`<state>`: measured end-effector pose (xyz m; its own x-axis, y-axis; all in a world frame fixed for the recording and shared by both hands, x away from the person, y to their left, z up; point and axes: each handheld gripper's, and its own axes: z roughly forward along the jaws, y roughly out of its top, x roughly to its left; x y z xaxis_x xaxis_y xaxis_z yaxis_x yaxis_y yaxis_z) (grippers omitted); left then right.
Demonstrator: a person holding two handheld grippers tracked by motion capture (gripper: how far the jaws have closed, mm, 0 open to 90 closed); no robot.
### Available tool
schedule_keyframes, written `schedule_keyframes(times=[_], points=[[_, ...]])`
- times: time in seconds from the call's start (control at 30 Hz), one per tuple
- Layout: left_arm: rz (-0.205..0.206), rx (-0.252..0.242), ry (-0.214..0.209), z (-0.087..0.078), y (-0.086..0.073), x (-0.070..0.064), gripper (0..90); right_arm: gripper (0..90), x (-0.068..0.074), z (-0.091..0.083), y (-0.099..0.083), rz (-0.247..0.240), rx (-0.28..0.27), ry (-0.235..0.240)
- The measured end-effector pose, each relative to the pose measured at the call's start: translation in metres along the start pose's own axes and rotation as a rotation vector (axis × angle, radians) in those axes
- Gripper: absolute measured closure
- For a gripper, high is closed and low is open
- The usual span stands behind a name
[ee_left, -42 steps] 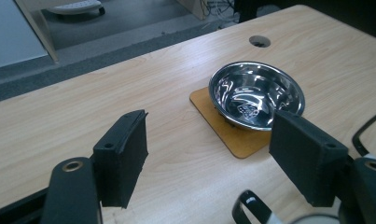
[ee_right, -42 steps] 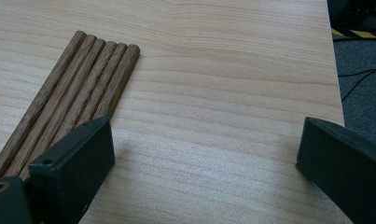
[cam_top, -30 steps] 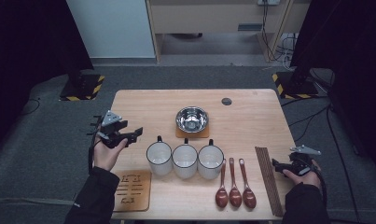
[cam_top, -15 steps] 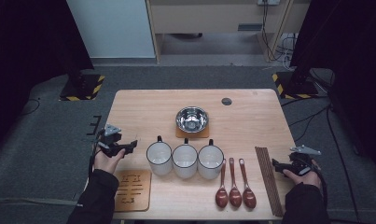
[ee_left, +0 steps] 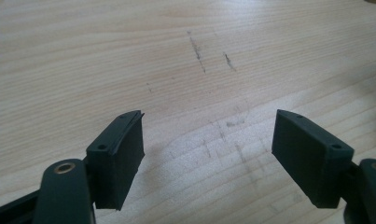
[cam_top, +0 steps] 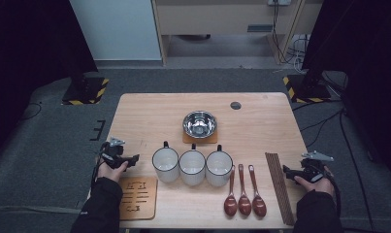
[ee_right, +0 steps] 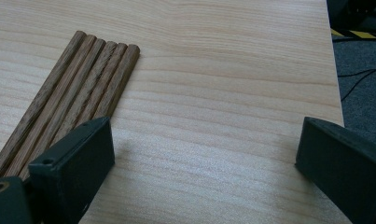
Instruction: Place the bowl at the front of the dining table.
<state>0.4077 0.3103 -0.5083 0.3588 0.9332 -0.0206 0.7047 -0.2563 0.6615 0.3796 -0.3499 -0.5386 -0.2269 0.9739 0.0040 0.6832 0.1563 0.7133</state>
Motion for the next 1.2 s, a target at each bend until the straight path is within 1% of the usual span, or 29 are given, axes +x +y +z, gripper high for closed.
schedule_keyframes(times=[0.1, 0.17, 0.27, 0.37, 0.47, 0.5, 0.53, 0.63, 0.7, 0.73, 0.93, 1.1, 1.2], points=[[0.016, 0.019, 0.001, 0.004, -0.002, -0.002, 24.5, 5.0, 0.0, 0.0, 0.0, 0.002, -0.001, -0.002], [0.027, 0.041, 0.004, 0.007, -0.003, -0.003, 24.6, 6.1, 0.0, 0.0, 0.0, 0.003, -0.004, -0.005], [0.024, 0.044, 0.004, 0.008, -0.004, -0.003, 24.6, 8.7, -0.001, -0.001, 0.0, 0.013, -0.009, -0.008], [0.021, 0.055, 0.009, 0.011, -0.007, -0.002, 24.8, 12.6, -0.001, -0.002, 0.0, 0.006, -0.012, -0.013], [0.016, 0.043, 0.01, 0.011, -0.008, 0.001, 24.2, 17.4, -0.001, -0.005, 0.002, -0.01, -0.004, -0.022], [0.012, 0.037, 0.01, 0.011, -0.009, 0.001, 23.8, 17.9, -0.001, -0.006, 0.002, -0.012, -0.001, -0.028], [0.018, 0.031, 0.012, 0.012, -0.01, 0.001, 22.9, 18.3, -0.001, -0.006, 0.002, -0.014, 0.001, -0.032], [0.016, 0.0, 0.015, 0.012, -0.014, 0.0, 21.2, 19.7, -0.001, -0.009, 0.004, -0.012, -0.01, -0.035], [0.017, -0.01, 0.013, 0.012, -0.015, 0.0, 20.5, 20.8, 0.0, -0.012, 0.006, -0.014, -0.02, -0.036], [0.015, -0.024, 0.014, 0.012, -0.017, 0.0, 20.1, 21.2, 0.0, -0.013, 0.006, -0.015, -0.029, -0.036], [0.017, -0.08, 0.016, 0.015, -0.024, -0.001, 12.9, 24.7, 0.008, -0.027, 0.016, -0.027, -0.09, -0.019], [0.009, -0.073, 0.021, 0.014, -0.025, -0.002, 9.7, 27.2, 0.018, -0.038, 0.021, -0.046, -0.123, 0.004], [0.0, -0.06, 0.03, 0.015, -0.025, -0.001, 4.5, 28.3, 0.025, -0.043, 0.023, -0.06, -0.126, 0.021]])
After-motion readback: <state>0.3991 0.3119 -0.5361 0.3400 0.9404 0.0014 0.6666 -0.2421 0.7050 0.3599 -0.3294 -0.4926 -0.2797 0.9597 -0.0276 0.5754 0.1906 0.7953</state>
